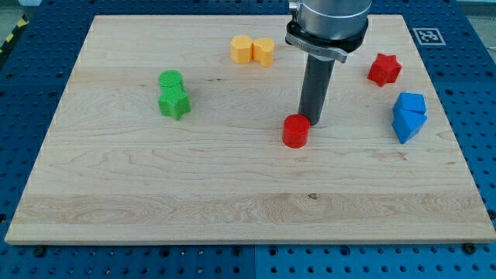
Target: Touch the bottom right of red circle
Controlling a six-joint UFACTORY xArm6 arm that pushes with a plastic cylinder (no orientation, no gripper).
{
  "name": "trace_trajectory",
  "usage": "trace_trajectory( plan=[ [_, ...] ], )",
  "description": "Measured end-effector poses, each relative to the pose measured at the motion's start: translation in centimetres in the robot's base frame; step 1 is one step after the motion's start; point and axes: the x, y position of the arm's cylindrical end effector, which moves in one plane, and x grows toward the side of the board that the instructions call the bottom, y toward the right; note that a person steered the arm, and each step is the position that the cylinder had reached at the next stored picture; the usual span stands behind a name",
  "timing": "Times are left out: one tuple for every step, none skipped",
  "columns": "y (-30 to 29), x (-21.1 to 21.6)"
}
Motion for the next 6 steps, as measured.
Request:
trace_trajectory(
  plan=[
    [3.9, 0.1],
    [4.5, 2.5],
    [4.4, 4.6],
    [3.0, 4.9],
    [-0.4, 4.9],
    [-2.9, 4.7]
  ],
)
